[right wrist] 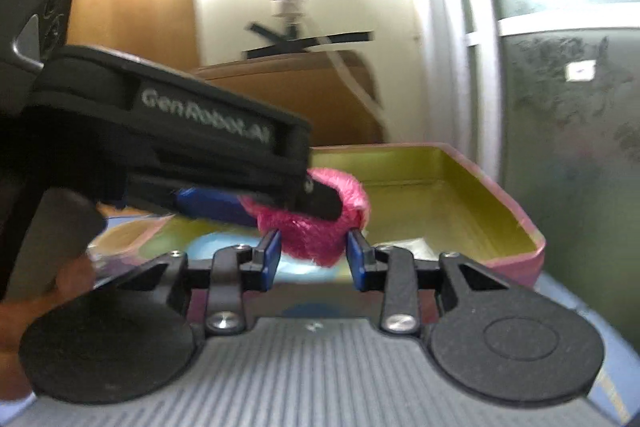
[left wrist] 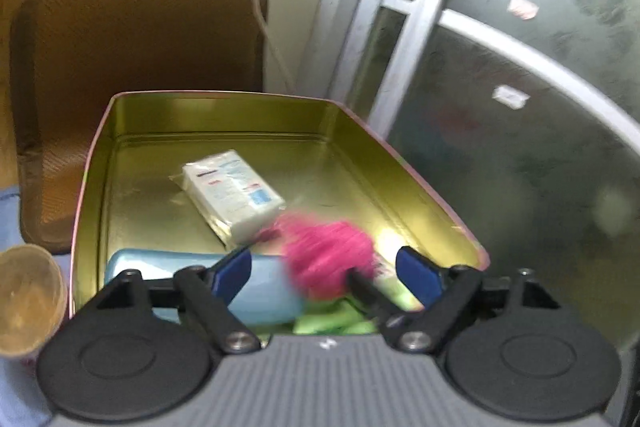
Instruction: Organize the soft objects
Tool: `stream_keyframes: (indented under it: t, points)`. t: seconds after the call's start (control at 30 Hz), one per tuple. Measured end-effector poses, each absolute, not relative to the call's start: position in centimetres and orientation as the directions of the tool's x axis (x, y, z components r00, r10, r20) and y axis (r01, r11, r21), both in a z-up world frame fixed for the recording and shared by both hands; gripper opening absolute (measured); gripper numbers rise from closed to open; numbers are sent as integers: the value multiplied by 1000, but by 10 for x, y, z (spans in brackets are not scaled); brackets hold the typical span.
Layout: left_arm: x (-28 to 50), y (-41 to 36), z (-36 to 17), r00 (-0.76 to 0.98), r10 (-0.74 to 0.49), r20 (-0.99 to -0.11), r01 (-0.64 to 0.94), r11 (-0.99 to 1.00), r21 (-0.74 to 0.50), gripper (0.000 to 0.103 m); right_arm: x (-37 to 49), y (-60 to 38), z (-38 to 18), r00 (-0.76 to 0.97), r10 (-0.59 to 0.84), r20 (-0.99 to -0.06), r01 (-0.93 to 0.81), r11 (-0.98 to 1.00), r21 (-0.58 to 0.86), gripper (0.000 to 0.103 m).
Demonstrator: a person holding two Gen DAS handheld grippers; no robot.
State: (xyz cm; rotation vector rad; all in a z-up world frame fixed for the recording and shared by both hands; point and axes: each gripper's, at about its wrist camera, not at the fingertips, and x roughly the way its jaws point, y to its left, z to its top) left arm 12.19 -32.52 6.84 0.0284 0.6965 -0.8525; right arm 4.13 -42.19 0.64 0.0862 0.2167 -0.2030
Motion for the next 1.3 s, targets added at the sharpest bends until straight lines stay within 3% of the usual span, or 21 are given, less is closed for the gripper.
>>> stream_keyframes:
  t: [0.07, 0.17, 0.4, 0.9, 1.3]
  points:
    - [118, -317, 66, 463, -678, -571, 699, 675, -235, 86, 44, -425, 4, 940, -248, -236, 266, 963, 49, 42]
    - [106, -300, 67, 476, -687, -549, 712, 668, -217, 88, 22, -437, -2, 953, -218, -211, 251, 958, 141, 43]
    - [65, -263, 68, 536, -642, -548, 697, 703, -142, 88, -22, -413, -10, 961, -211, -178, 246, 947, 207, 43]
    - [25, -167, 32, 665, -450, -596, 558, 830, -3, 88, -44, -366, -20, 953, -57, -297, 147, 946, 290, 43]
    - [40, -111, 8, 704, -356, -614, 468, 884, 24, 89, -30, -320, -24, 931, 40, -363, 66, 959, 274, 43]
